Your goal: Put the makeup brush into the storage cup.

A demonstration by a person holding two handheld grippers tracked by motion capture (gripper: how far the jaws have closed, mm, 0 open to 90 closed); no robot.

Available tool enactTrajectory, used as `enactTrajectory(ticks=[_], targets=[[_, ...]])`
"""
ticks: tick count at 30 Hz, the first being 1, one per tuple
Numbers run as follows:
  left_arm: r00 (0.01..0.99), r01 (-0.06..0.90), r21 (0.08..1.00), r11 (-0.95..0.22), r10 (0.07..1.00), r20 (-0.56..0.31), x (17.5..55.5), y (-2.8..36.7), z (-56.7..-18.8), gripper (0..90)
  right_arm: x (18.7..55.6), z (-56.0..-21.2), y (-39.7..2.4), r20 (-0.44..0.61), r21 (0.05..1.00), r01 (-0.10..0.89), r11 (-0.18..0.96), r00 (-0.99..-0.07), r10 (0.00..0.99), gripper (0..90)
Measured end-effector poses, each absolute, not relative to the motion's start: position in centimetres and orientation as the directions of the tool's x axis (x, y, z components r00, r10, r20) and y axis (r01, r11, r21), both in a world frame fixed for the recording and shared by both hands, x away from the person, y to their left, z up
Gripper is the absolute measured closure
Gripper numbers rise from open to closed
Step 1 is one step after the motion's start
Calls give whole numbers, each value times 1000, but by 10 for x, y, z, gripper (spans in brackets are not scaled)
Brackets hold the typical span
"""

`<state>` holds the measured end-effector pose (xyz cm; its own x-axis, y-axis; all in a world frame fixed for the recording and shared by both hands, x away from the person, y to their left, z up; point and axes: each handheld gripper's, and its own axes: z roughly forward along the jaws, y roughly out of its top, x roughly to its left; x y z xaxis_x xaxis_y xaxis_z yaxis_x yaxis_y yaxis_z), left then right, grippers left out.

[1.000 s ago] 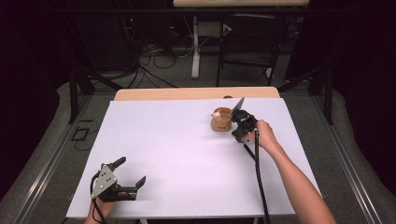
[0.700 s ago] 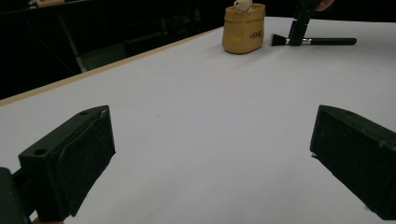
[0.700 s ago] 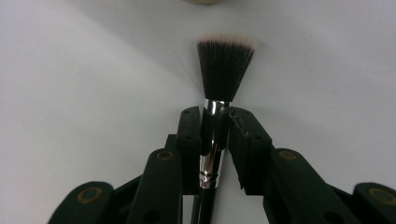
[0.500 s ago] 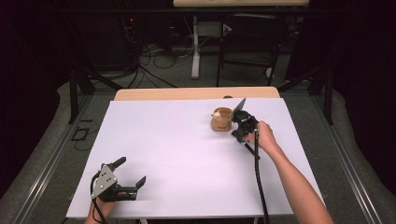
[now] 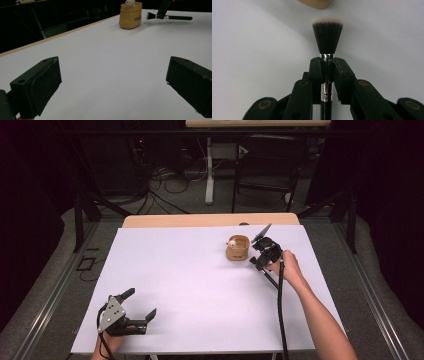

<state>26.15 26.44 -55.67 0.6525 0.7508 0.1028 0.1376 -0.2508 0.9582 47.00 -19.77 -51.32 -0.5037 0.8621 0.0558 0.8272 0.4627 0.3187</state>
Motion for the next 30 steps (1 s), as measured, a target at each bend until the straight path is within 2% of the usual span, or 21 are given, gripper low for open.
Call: enactTrajectory(ticks=[1, 2, 3, 4, 5, 6, 7, 8, 9, 10, 11, 21, 22, 26, 30], targets=[[653, 138, 958, -250, 751, 102, 262, 264, -557, 0, 471, -514, -200, 54, 361, 799, 480, -532, 845, 774], [653, 139, 958, -249, 751, 101, 261, 264, -557, 0, 473, -497, -201, -16, 173, 808, 563, -569, 822, 774], [653, 139, 958, -250, 750, 101, 261, 264, -557, 0, 469, -511, -201, 54, 393, 785, 479, -540, 840, 774], [654, 139, 958, -250, 750, 100, 261, 264, -557, 0, 467, -513, -201, 80, 442, 786, 432, -514, 854, 774], [653, 140, 958, -250, 750, 101, 261, 264, -557, 0, 466, -504, -202, 62, 350, 815, 461, -512, 857, 774], [653, 138, 958, -252, 750, 103, 261, 265, -557, 0, 467, -497, -205, 27, 286, 806, 518, -547, 837, 774], [653, 138, 958, -251, 750, 103, 261, 265, -557, 0, 467, -494, -207, 23, 267, 809, 524, -549, 835, 774], [652, 139, 959, -249, 751, 101, 261, 265, -557, 0, 464, -497, -209, 51, 338, 799, 497, -543, 838, 774], [652, 139, 959, -249, 751, 101, 261, 265, -557, 0, 464, -497, -209, 51, 338, 799, 497, -543, 838, 774], [651, 138, 959, -249, 752, 102, 261, 265, -557, 0, 463, -500, -209, 70, 394, 792, 467, -532, 844, 774], [651, 134, 959, -251, 752, 106, 261, 265, -556, 0, 463, -496, -211, 47, 347, 792, 502, -549, 834, 774], [652, 138, 959, -249, 752, 102, 261, 265, -556, 0, 455, -487, -220, 51, 395, 787, 475, -535, 844, 774], [652, 137, 959, -249, 751, 102, 261, 265, -557, 0, 455, -490, -220, 66, 446, 774, 450, -529, 846, 774], [650, 139, 958, -250, 753, 102, 261, 265, -557, 0, 453, -481, -223, 57, 428, 780, 457, -528, 847, 774], [650, 138, 958, -252, 753, 104, 261, 265, -557, 0, 450, -475, -224, 58, 456, 767, 451, -531, 845, 774]])
